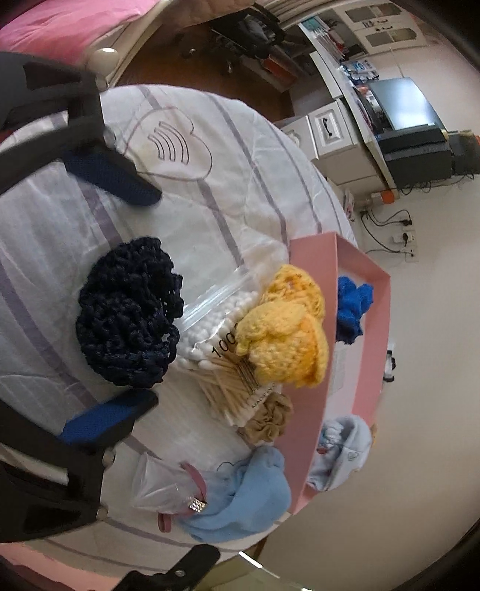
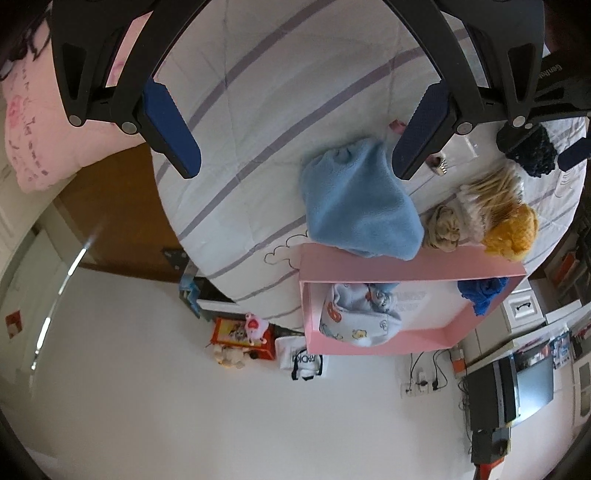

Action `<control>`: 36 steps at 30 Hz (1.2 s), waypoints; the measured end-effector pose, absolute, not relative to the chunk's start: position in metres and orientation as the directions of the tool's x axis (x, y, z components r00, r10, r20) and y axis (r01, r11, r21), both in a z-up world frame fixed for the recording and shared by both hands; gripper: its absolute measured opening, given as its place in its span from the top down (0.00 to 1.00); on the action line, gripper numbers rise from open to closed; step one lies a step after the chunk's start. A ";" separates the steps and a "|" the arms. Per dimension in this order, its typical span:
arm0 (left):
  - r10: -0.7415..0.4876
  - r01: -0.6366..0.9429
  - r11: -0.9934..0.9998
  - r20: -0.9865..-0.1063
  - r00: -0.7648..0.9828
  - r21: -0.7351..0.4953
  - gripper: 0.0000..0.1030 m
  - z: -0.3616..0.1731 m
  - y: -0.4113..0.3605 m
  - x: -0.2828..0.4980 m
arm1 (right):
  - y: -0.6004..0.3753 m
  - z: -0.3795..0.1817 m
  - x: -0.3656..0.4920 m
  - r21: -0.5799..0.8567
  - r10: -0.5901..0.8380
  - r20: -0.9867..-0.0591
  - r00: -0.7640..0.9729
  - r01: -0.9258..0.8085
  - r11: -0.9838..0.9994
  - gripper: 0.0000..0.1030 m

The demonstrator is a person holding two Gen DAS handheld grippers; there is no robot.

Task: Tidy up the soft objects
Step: 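Lower the left tool onto the dark navy knitted scrunchie and close, then grasp the light-blue fleece cloth with the right tool while the left tool holds the scrunchie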

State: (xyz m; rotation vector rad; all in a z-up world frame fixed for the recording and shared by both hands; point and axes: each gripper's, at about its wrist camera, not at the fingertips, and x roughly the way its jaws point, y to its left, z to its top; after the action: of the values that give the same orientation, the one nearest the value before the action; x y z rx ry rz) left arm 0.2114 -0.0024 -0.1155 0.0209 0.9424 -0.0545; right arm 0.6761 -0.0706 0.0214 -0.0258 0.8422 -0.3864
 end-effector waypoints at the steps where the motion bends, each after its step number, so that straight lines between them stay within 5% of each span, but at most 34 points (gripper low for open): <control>1: -0.039 0.062 0.998 -0.808 0.588 -0.003 0.21 -0.118 -0.003 0.214 | -0.072 0.020 0.678 -0.172 -0.343 -0.724 0.598 0.324 0.930 0.00; 11: -0.077 0.120 0.993 -0.779 0.622 -0.002 0.67 -0.122 -0.013 0.215 | -0.075 0.013 0.714 -0.170 -0.319 -0.747 0.583 0.297 0.940 0.00; 22: -0.104 0.131 0.991 -0.774 0.625 -0.028 0.81 -0.119 -0.011 0.216 | -0.080 -0.011 0.747 -0.104 -0.236 -0.796 0.558 0.257 0.961 0.02; 23: -0.105 0.131 0.991 -0.774 0.624 -0.029 0.81 -0.119 -0.010 0.216 | -0.082 -0.012 0.746 -0.095 -0.226 -0.796 0.561 0.253 0.963 0.10; 24: -0.105 0.132 0.991 -0.774 0.624 -0.029 0.81 -0.118 -0.010 0.216 | -0.083 -0.013 0.746 -0.072 -0.203 -0.802 0.562 0.246 0.966 0.35; 26: -0.104 0.132 0.991 -0.773 0.625 -0.026 0.81 -0.117 -0.010 0.216 | -0.089 -0.018 0.746 0.011 -0.119 -0.824 0.554 0.225 0.974 0.64; 28: -0.100 0.131 0.991 -0.772 0.627 -0.022 0.81 -0.117 -0.011 0.217 | -0.092 -0.019 0.744 0.021 -0.111 -0.819 0.563 0.223 0.975 0.69; 30: -0.099 0.131 0.991 -0.772 0.628 -0.021 0.81 -0.116 -0.011 0.216 | -0.090 -0.016 0.739 0.010 -0.119 -0.811 0.572 0.217 0.976 0.84; 36: -0.099 0.128 0.992 -0.766 0.635 -0.022 0.81 -0.111 -0.012 0.212 | -0.090 -0.003 0.727 0.013 -0.125 -0.789 0.601 0.220 0.975 0.91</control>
State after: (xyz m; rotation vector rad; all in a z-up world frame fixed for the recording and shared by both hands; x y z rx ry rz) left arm 0.2123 -0.0119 -0.1113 0.0350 0.8727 -0.1294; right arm 0.7267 -0.0895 -0.0027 0.1125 0.9042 -0.2006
